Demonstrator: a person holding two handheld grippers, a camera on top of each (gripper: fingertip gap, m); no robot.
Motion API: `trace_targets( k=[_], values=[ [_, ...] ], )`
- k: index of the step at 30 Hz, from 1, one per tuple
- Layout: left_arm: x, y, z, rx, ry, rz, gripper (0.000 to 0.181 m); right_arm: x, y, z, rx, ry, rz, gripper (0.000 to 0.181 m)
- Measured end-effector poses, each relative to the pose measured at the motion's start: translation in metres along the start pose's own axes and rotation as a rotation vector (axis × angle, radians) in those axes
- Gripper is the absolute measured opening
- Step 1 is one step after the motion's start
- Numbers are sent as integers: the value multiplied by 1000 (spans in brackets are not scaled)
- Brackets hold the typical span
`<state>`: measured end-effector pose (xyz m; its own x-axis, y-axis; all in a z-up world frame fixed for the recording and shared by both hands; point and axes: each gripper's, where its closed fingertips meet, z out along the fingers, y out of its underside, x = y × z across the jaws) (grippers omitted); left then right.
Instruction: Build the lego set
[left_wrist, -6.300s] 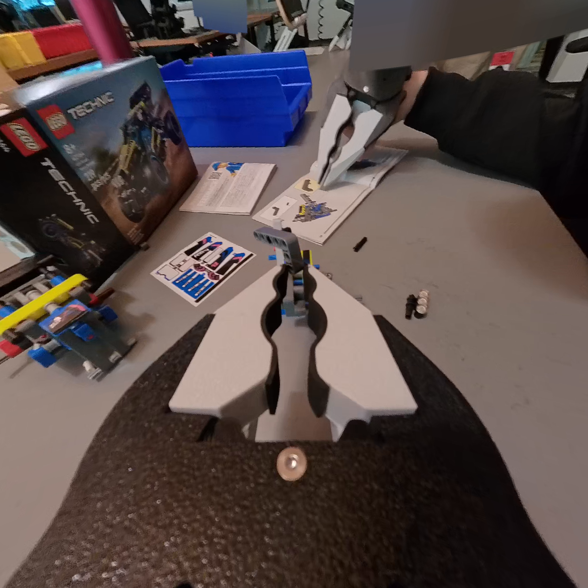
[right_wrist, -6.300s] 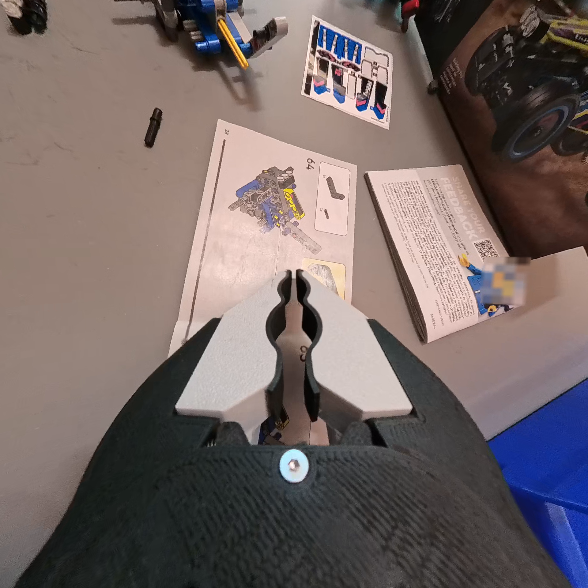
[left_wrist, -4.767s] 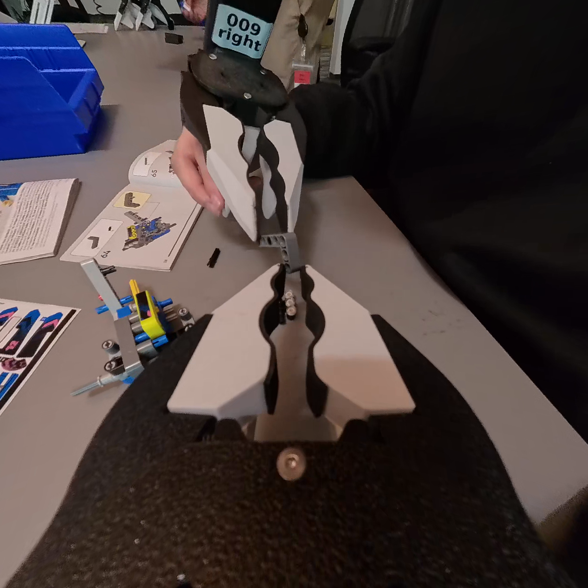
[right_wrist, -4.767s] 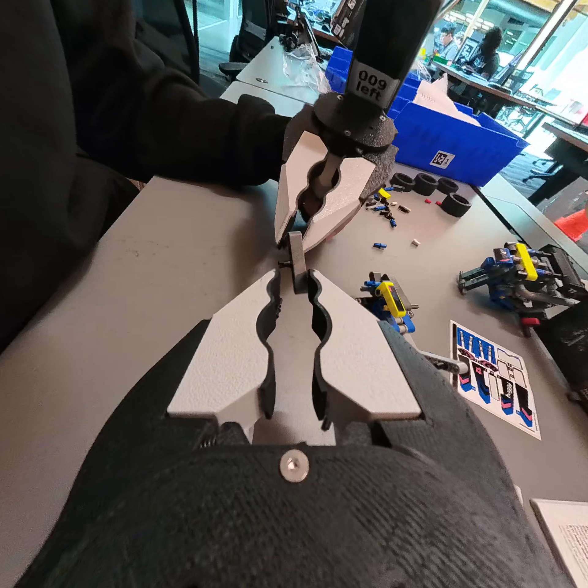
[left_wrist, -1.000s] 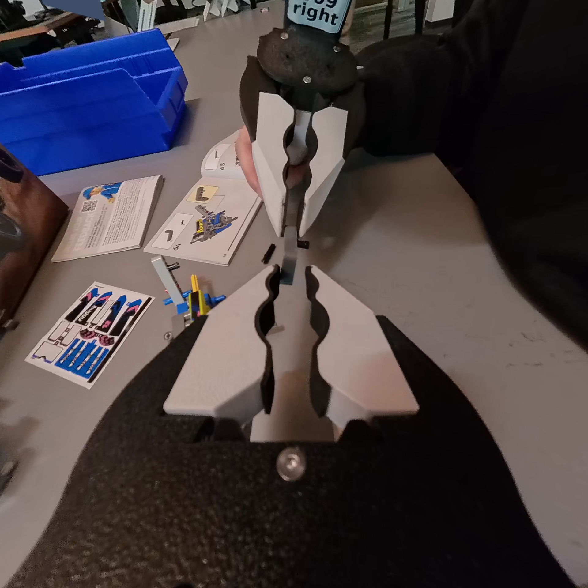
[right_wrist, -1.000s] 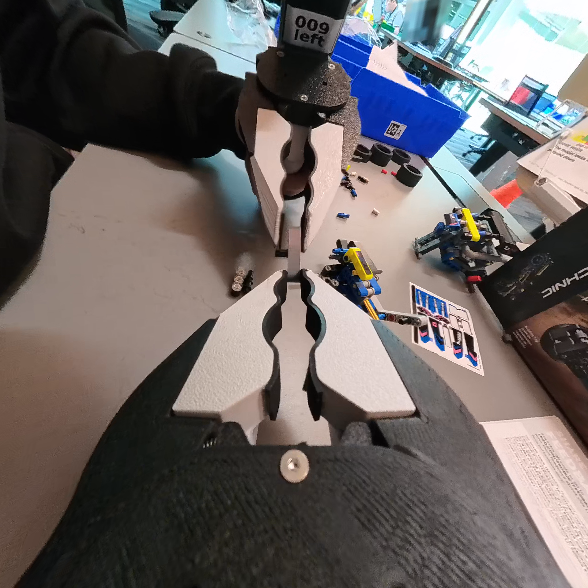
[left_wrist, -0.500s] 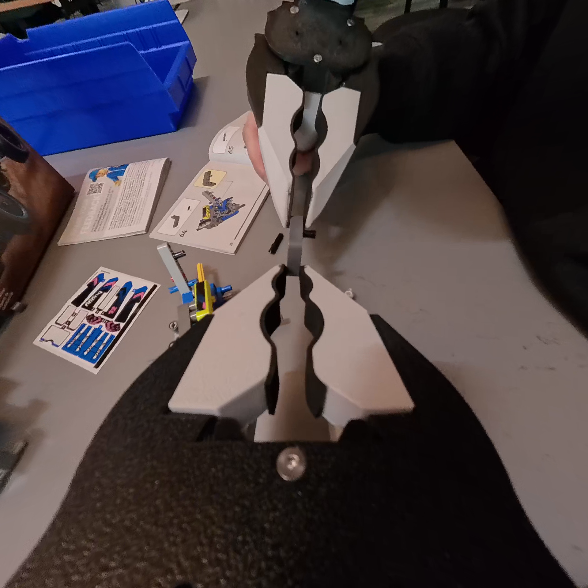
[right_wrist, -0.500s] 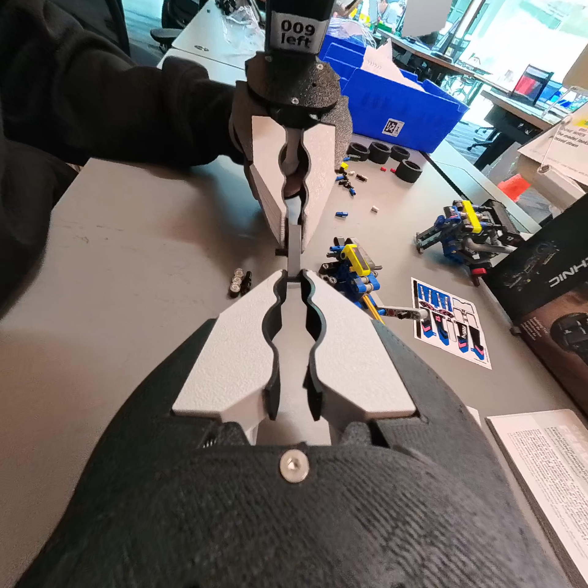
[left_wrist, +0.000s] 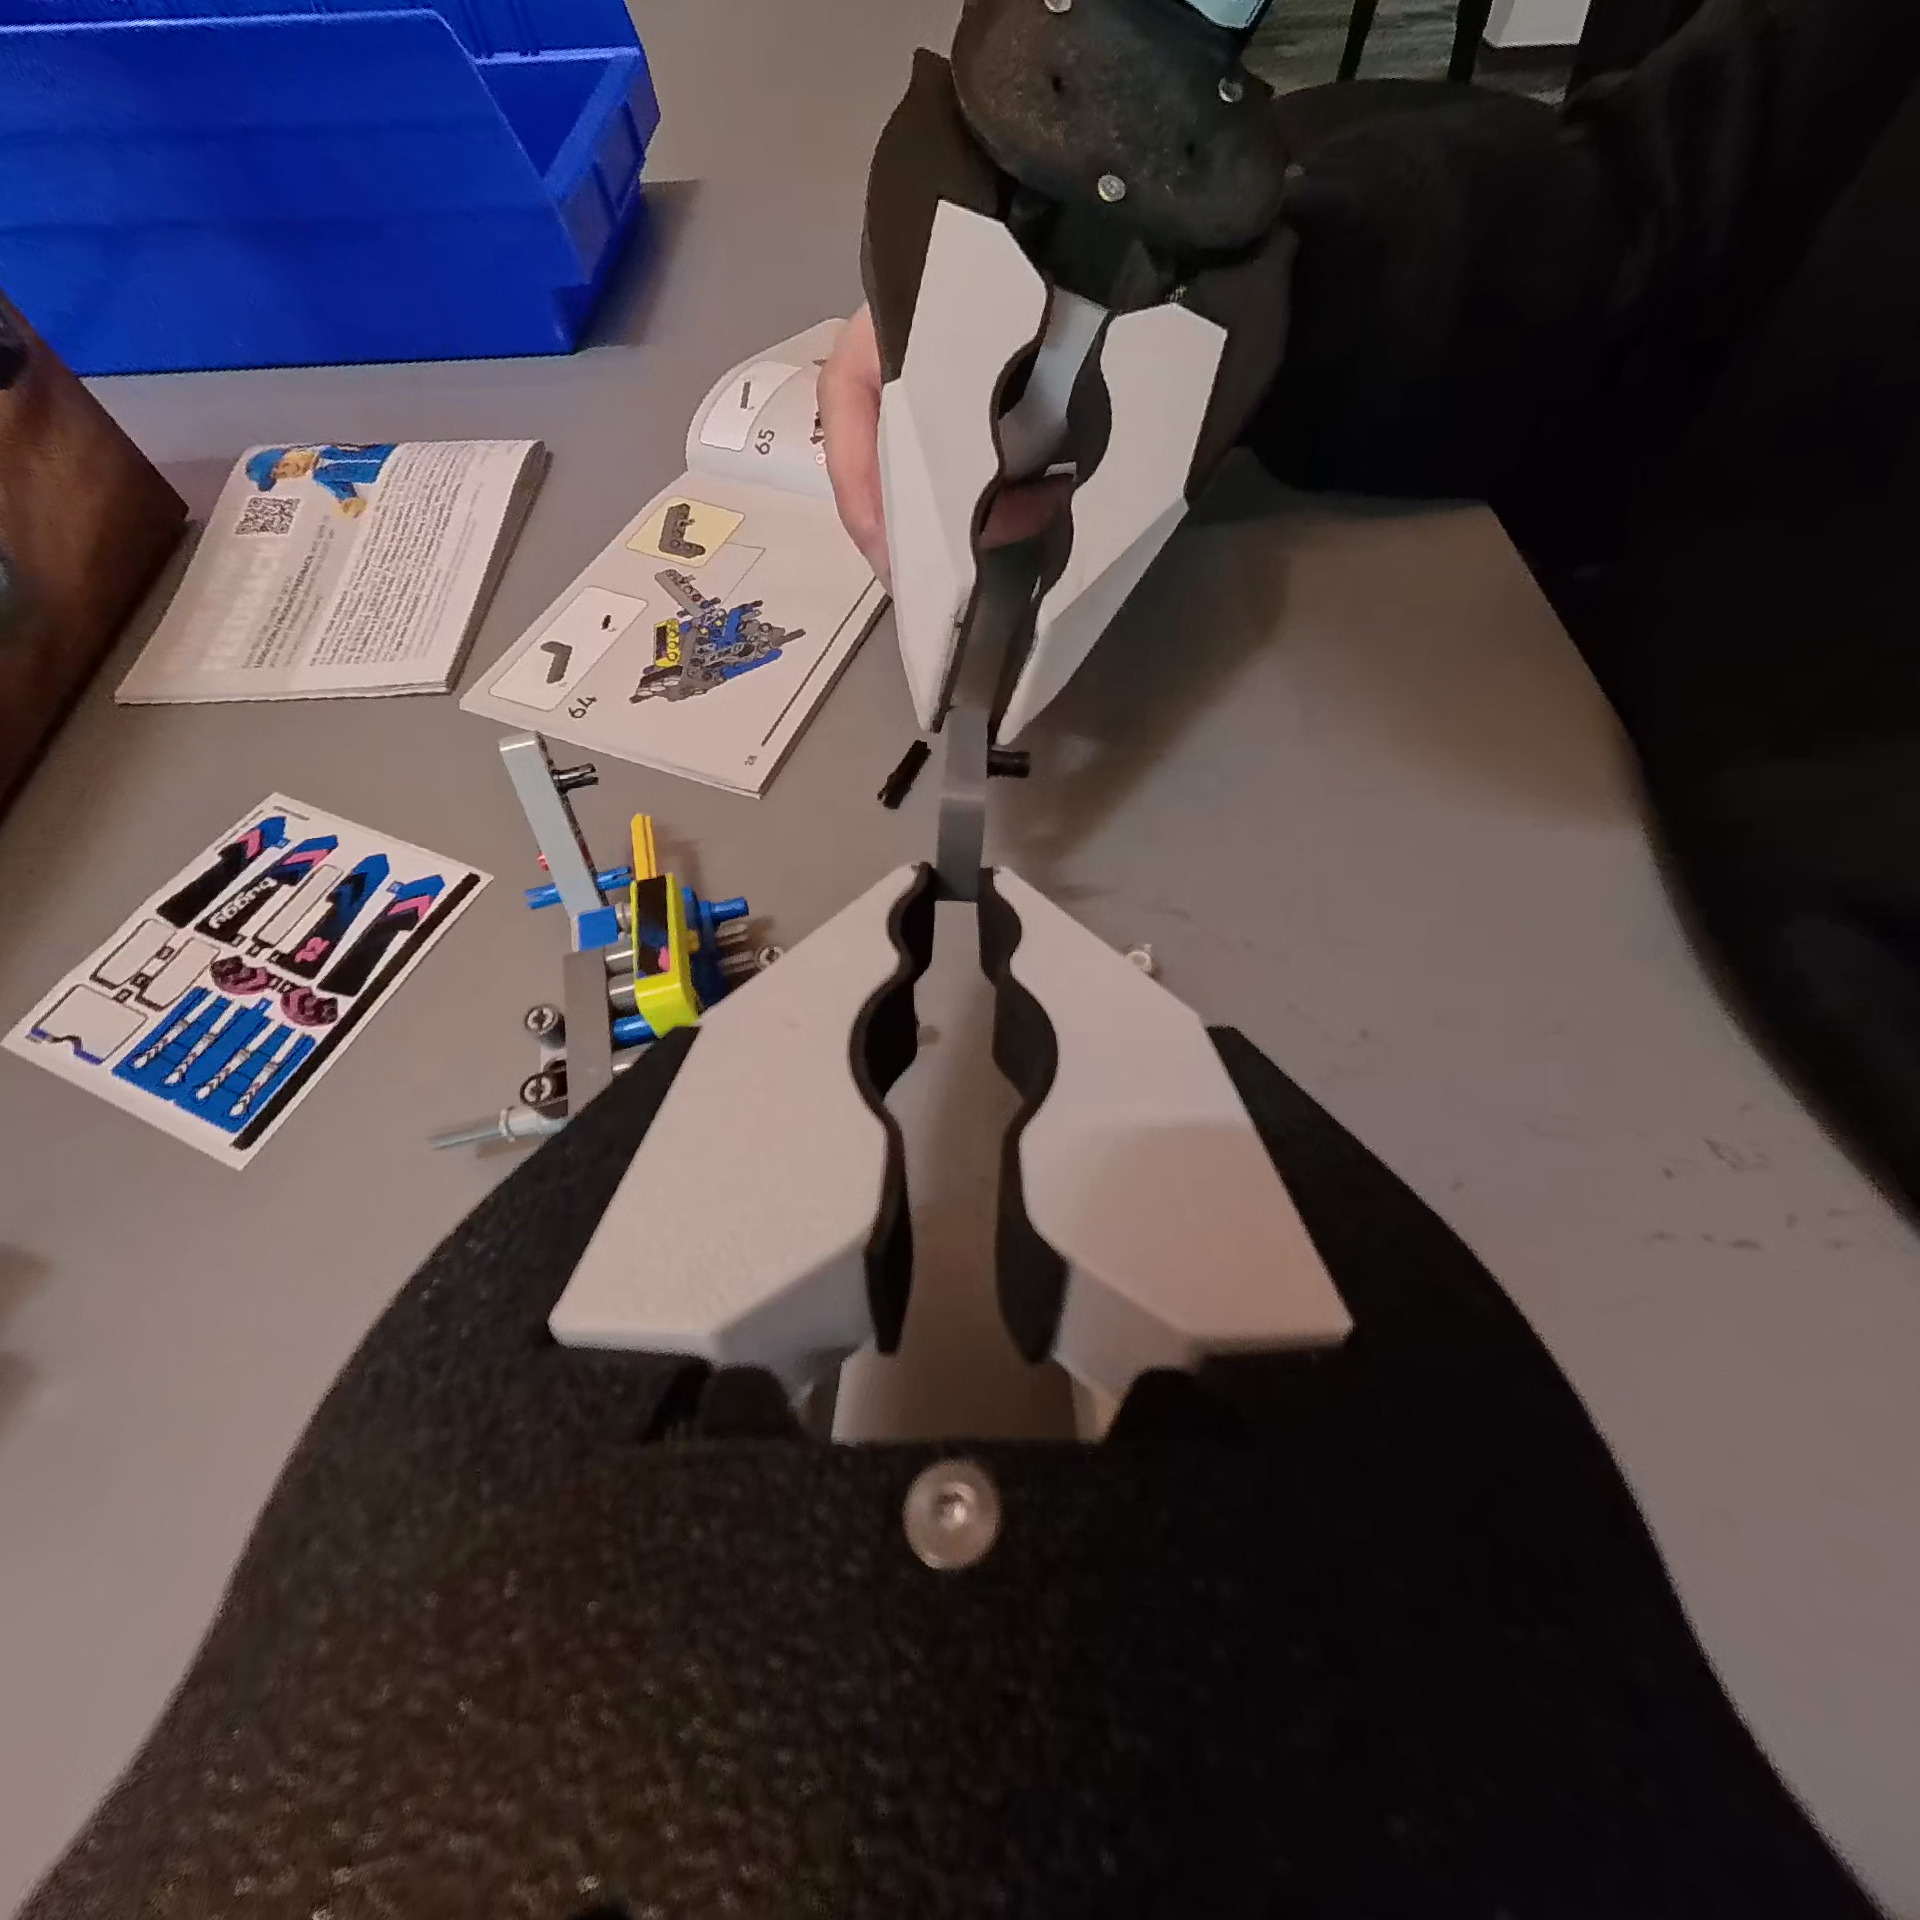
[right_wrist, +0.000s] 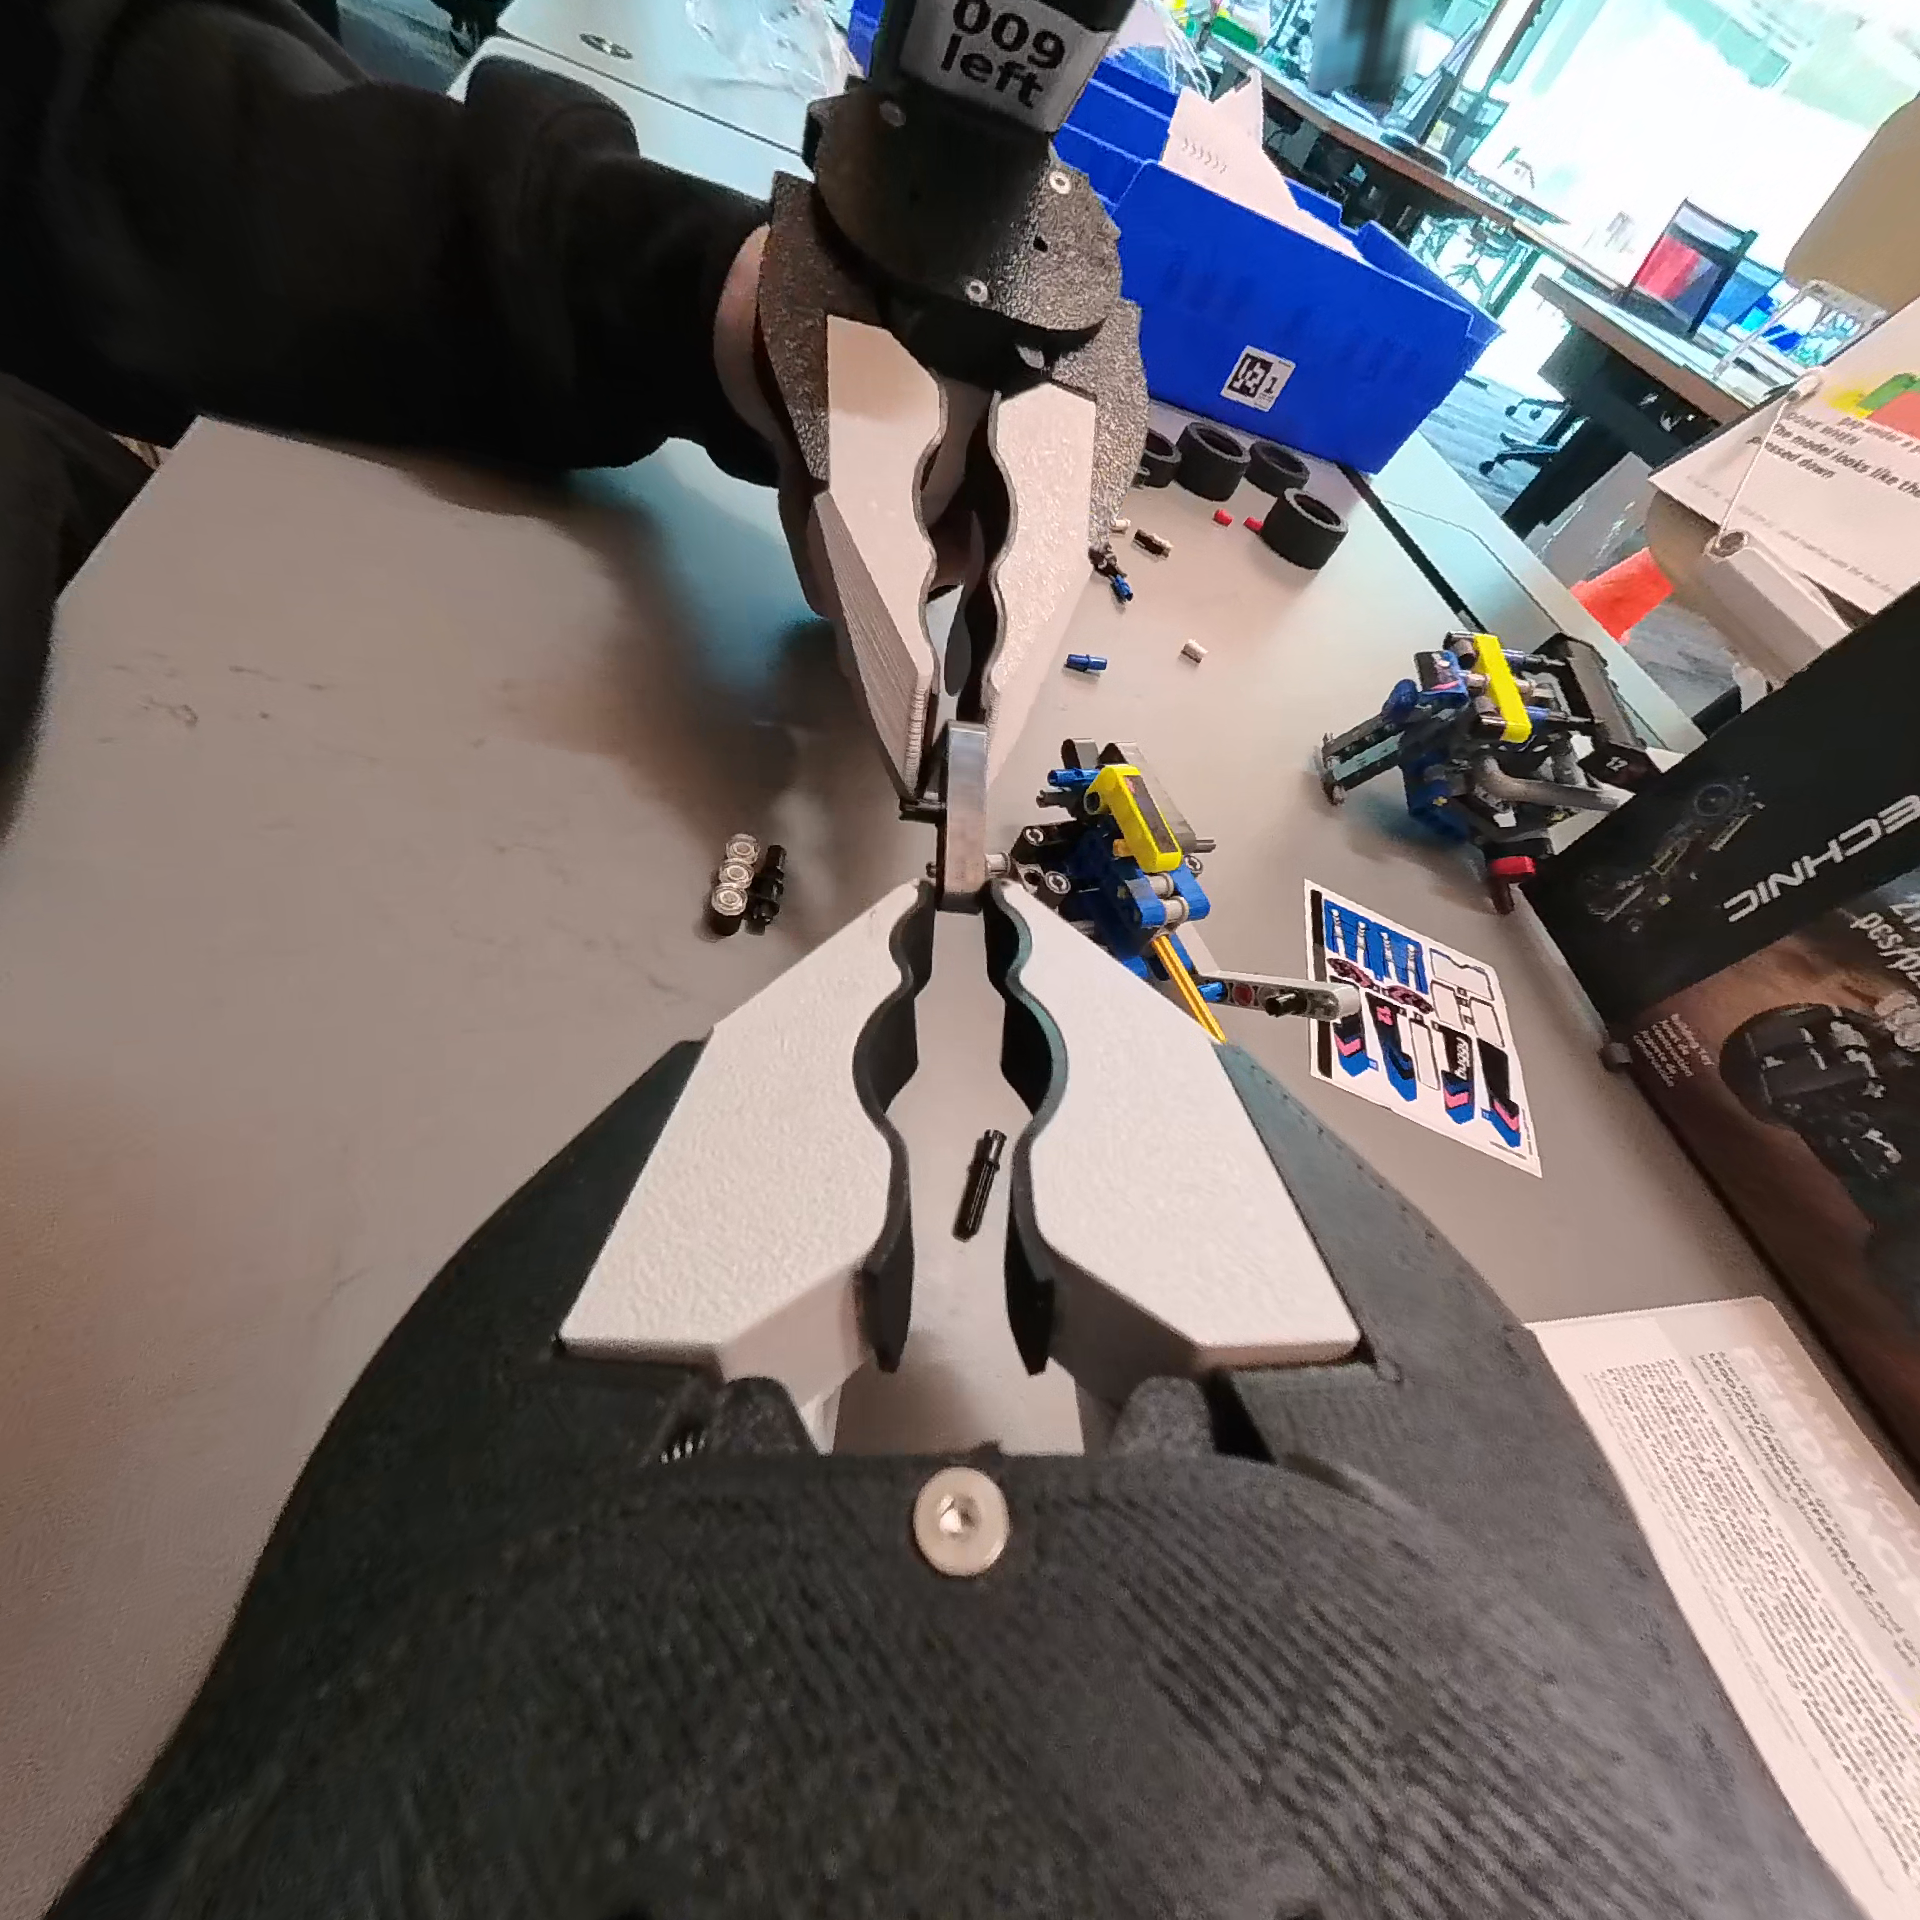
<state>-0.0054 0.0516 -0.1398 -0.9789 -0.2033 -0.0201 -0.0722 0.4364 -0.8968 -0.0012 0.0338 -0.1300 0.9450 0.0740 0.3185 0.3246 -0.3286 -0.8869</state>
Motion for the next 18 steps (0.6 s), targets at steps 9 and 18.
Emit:
trace_targets(
  k=[9,18],
  values=[
    [0,8,3,-61,-21,65,5,0,1,2,-12,8,-17,8],
    [-1,0,1,-27,-57,127,15,-1,3,2,-23,-2,-20,7]
  ],
)
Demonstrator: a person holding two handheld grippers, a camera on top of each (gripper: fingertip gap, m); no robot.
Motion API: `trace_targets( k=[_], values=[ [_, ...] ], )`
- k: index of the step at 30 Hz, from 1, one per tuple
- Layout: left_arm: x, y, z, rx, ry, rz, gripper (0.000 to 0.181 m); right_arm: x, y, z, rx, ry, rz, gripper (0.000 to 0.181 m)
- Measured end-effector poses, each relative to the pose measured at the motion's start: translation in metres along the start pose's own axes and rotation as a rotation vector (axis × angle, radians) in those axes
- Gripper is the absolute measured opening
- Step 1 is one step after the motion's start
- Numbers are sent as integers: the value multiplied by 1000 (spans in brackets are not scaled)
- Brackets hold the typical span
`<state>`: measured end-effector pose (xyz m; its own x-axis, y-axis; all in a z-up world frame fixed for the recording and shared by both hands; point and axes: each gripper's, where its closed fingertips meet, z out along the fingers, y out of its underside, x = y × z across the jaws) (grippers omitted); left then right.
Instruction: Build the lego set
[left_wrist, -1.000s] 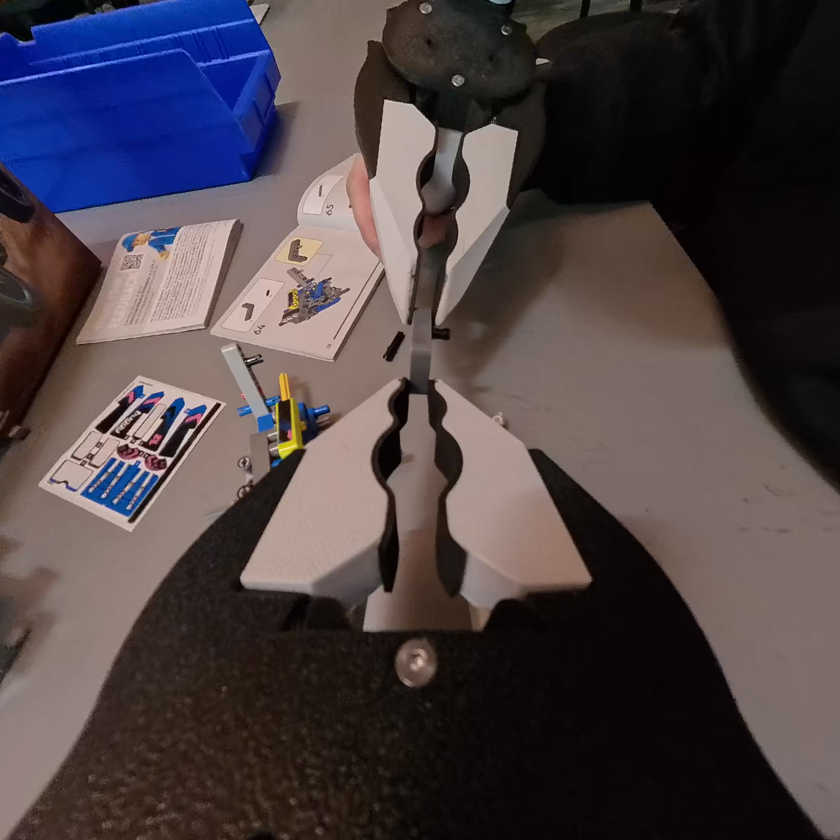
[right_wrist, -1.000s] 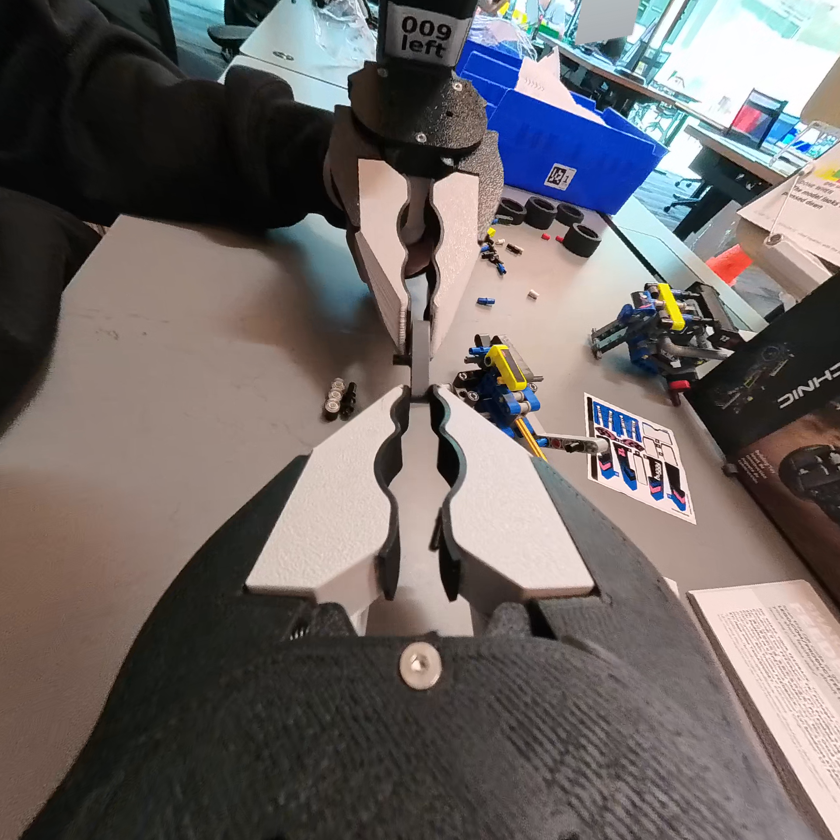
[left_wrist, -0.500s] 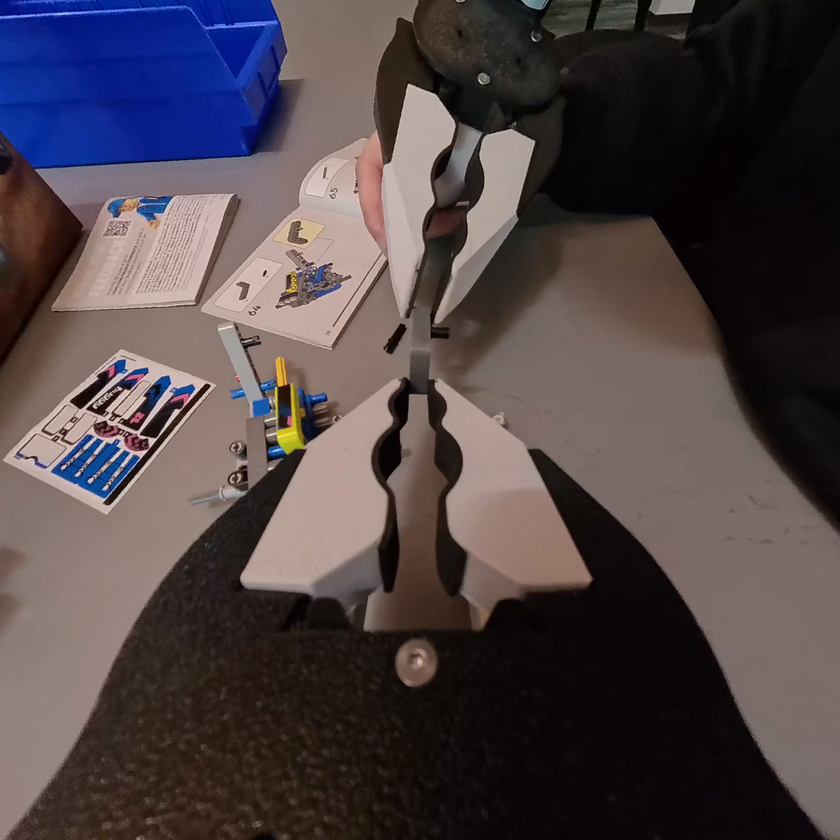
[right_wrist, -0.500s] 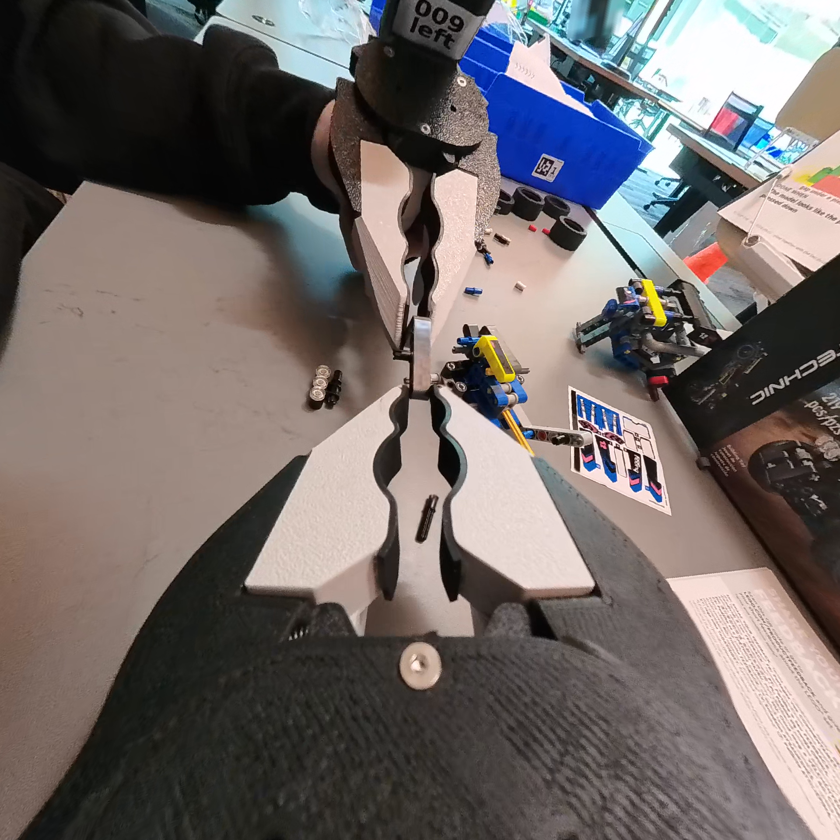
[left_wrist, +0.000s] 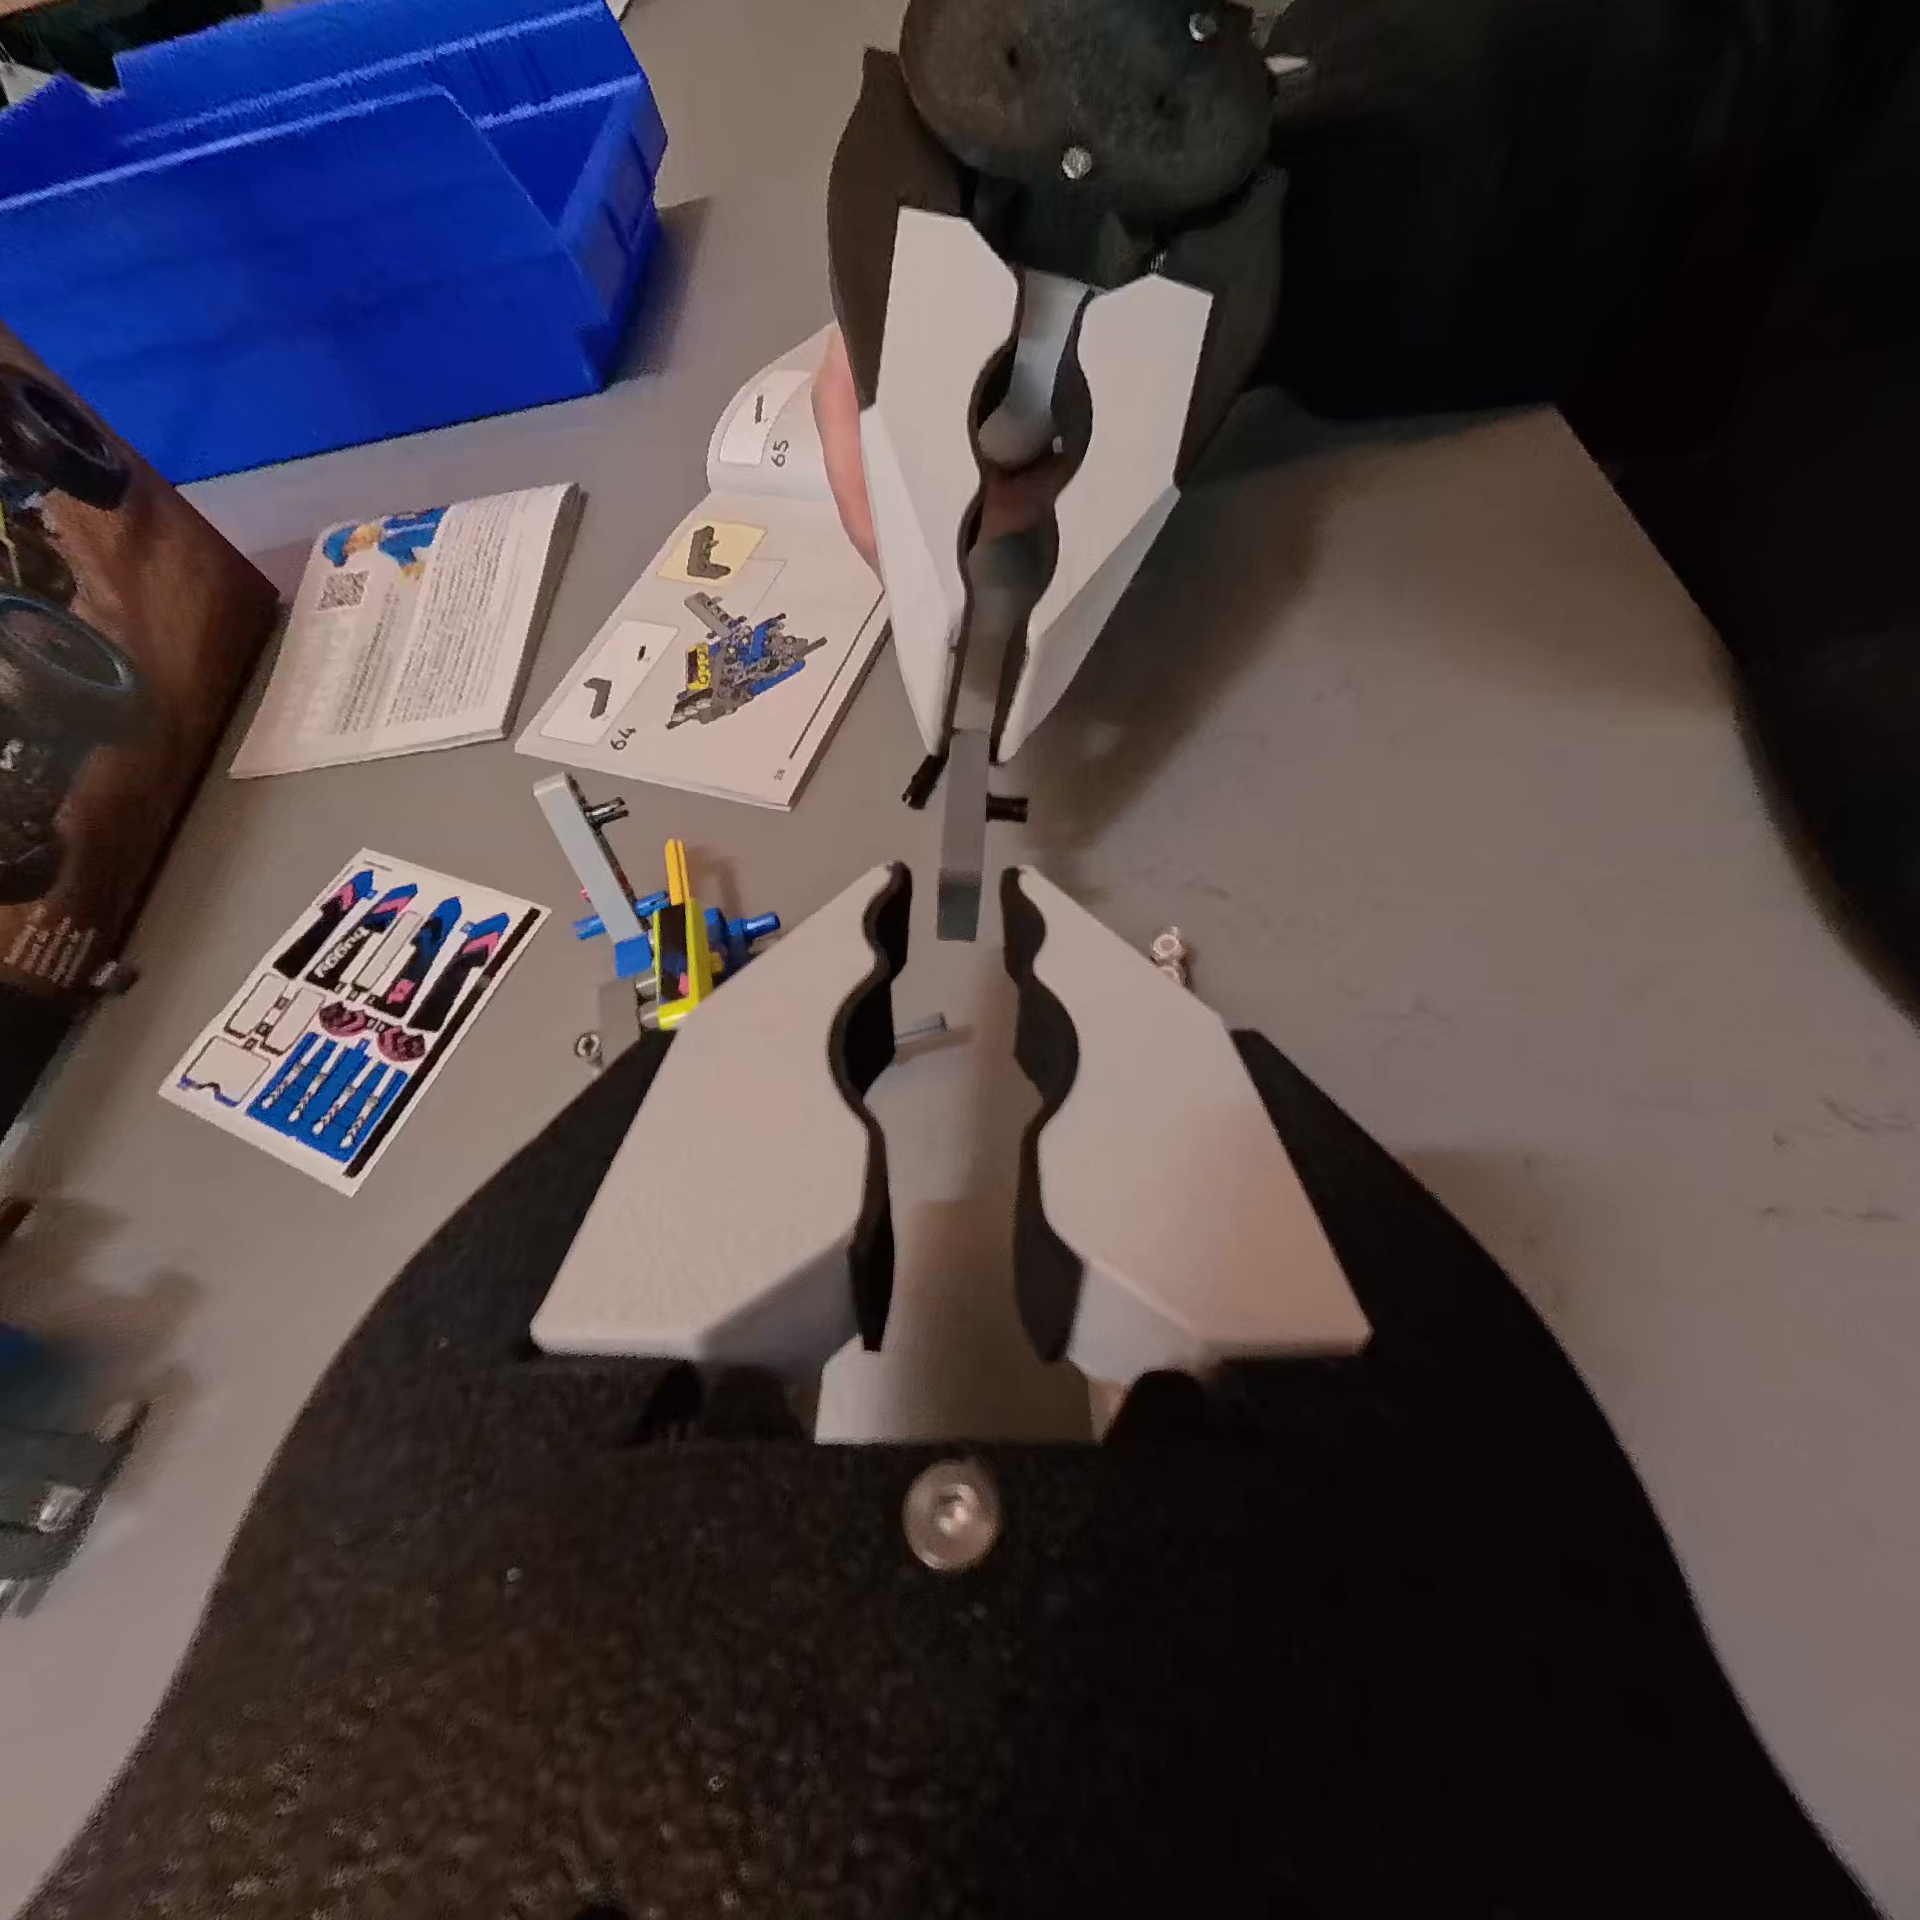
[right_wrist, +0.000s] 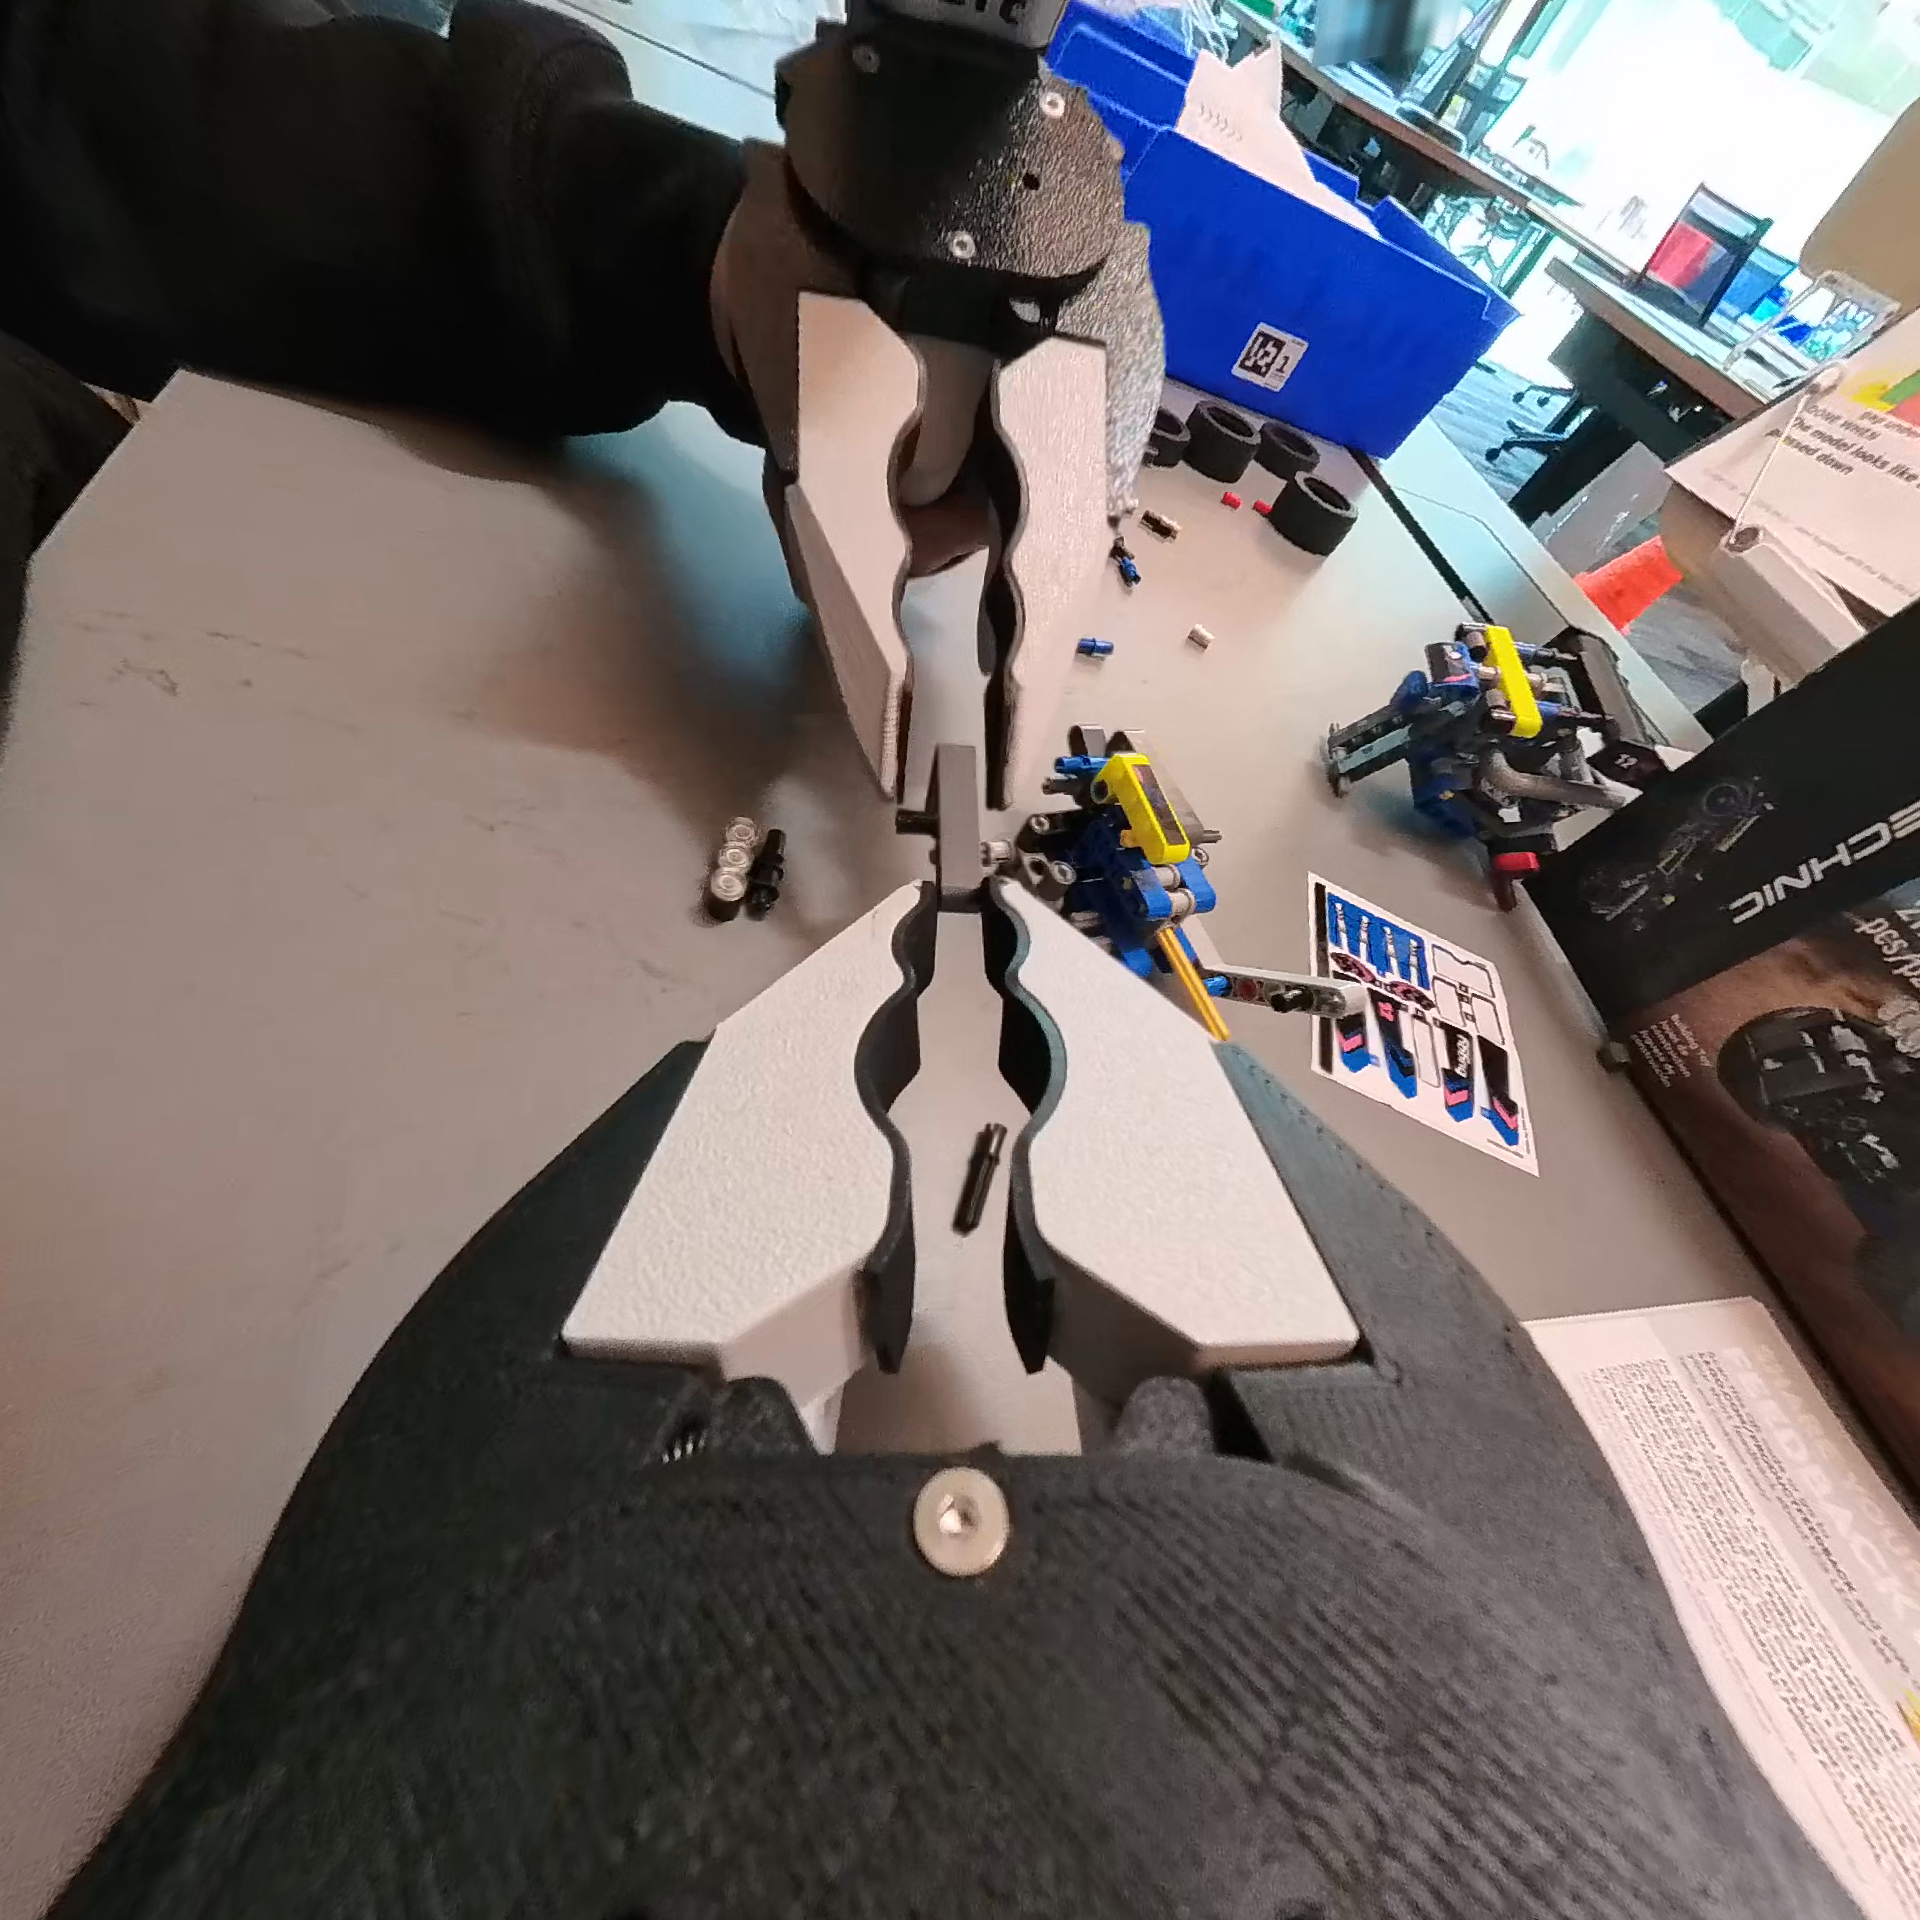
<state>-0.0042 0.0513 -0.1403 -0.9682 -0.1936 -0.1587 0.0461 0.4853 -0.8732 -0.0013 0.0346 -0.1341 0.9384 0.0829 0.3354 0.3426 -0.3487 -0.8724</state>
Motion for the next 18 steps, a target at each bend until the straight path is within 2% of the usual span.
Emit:
trace_targets(
  k=[3,18],
  values=[
    [2,-1,-1,3,9,5,5,-3,1,1,-9,-10,-13,7],
    [6,5,2,-38,32,16,5,-5,1,1,-12,-16,-23,6]
  ],
)
